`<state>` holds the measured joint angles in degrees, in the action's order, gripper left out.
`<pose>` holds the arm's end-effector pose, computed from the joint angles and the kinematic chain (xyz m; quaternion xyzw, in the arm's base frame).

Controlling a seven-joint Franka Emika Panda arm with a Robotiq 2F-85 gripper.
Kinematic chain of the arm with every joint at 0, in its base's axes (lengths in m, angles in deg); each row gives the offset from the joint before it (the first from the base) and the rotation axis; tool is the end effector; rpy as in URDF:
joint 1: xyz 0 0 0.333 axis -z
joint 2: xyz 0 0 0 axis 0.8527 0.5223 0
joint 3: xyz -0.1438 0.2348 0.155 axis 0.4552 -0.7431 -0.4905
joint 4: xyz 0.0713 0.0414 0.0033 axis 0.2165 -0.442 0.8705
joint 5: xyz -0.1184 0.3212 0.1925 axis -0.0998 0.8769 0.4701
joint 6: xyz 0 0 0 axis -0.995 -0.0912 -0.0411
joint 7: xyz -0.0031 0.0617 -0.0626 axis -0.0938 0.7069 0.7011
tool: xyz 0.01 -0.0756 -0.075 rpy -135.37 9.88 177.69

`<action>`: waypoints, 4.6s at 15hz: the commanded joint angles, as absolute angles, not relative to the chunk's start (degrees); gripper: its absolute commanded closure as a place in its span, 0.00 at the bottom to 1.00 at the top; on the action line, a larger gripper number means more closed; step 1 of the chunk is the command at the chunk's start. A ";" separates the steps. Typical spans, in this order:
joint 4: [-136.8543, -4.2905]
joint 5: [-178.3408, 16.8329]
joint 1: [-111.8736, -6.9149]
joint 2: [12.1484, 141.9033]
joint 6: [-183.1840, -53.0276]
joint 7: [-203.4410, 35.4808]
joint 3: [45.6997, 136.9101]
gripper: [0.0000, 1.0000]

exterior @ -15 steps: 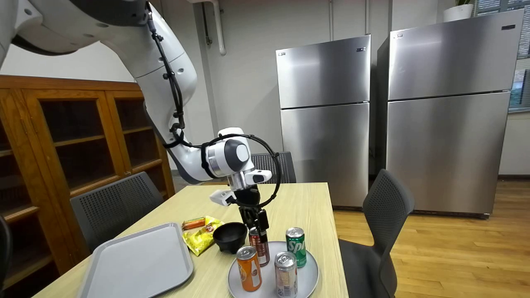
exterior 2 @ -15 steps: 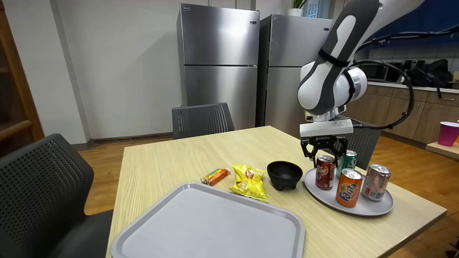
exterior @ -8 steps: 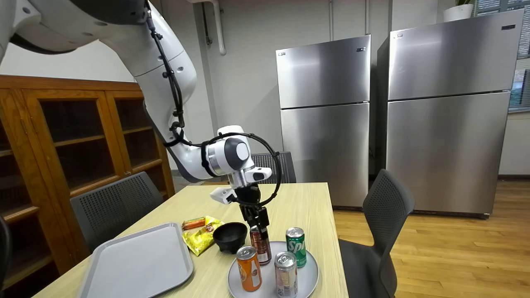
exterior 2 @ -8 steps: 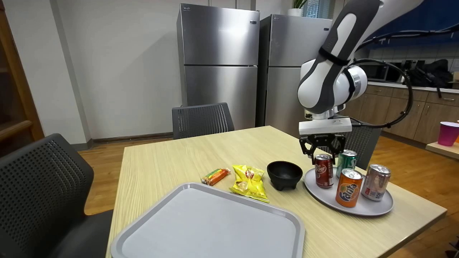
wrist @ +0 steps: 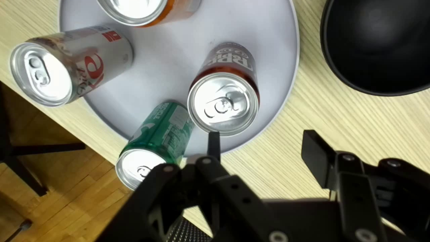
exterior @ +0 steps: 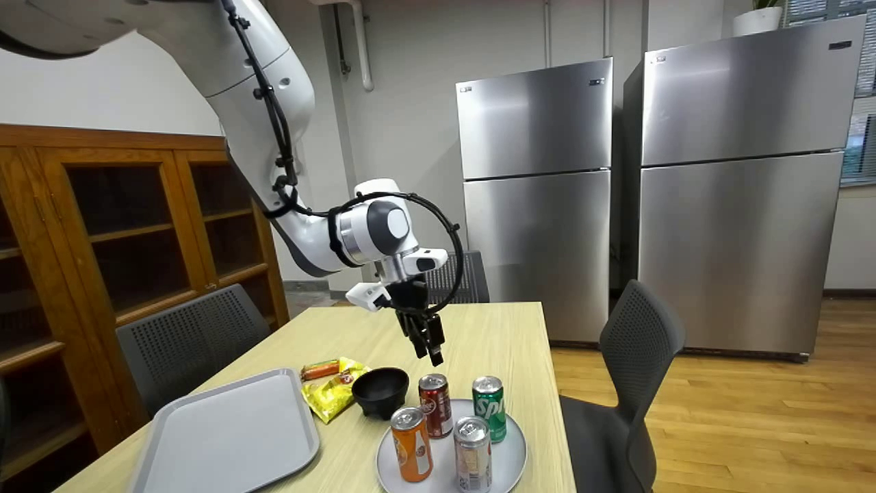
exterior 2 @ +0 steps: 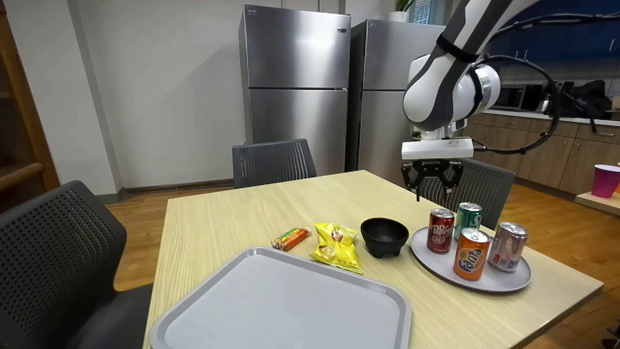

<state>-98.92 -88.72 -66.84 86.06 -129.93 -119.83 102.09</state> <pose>0.5784 -0.0618 0.2103 0.9445 -0.3103 0.0359 0.1014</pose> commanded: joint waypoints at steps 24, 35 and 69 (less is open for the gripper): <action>-99.93 -85.01 -62.64 88.67 -126.82 -114.36 99.27 0.00; -97.72 -84.12 -62.43 92.87 -131.24 -113.04 99.40 0.00; -99.58 -84.91 -64.05 90.69 -133.95 -113.40 101.14 0.61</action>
